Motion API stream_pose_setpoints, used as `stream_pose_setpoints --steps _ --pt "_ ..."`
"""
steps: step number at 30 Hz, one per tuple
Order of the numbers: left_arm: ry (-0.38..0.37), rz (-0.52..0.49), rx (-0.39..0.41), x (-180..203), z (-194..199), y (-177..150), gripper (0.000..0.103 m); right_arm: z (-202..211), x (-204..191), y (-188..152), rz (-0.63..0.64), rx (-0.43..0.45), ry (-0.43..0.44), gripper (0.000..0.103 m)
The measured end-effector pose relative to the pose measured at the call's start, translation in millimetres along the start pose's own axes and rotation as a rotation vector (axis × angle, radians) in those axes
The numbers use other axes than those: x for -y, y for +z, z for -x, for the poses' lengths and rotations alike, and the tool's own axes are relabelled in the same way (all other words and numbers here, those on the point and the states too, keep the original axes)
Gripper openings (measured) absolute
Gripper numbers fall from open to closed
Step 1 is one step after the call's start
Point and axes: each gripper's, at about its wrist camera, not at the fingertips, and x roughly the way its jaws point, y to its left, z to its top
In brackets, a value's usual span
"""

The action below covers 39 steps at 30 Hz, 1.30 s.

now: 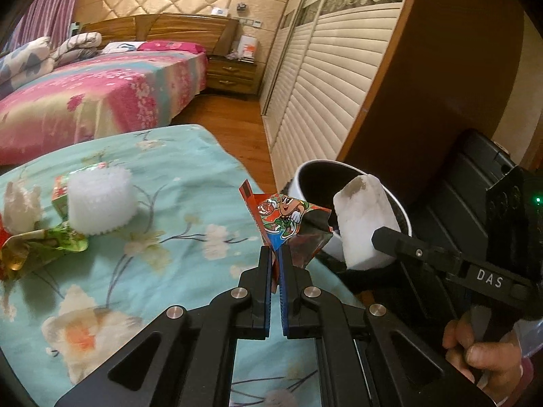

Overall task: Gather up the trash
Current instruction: 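Carry the wrapper and foam block with both tools over the trash bin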

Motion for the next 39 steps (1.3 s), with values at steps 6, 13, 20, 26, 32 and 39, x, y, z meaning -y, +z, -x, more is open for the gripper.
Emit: stream_pose_setpoints --steps 6,13,20,26,32,39 --pt "-0.012 -0.015 -0.003 15 -10 5 0.002 11 20 4 -0.025 0.022 -0.033 0.031" --pt "-0.028 -0.037 -0.005 29 -23 12 0.002 18 40 10 -0.046 0.044 -0.066 0.031" --pt "-0.036 -0.057 -0.016 44 -49 26 0.002 21 60 17 -0.069 0.056 -0.105 0.031" --pt "-0.042 -0.076 -0.029 53 -65 32 0.002 20 70 23 -0.077 0.054 -0.128 0.031" --pt "-0.042 -0.091 -0.044 59 -79 35 0.002 18 78 30 -0.085 0.047 -0.142 0.031" --pt "-0.044 -0.099 -0.058 63 -88 36 0.003 18 85 33 -0.092 0.043 -0.151 0.032"
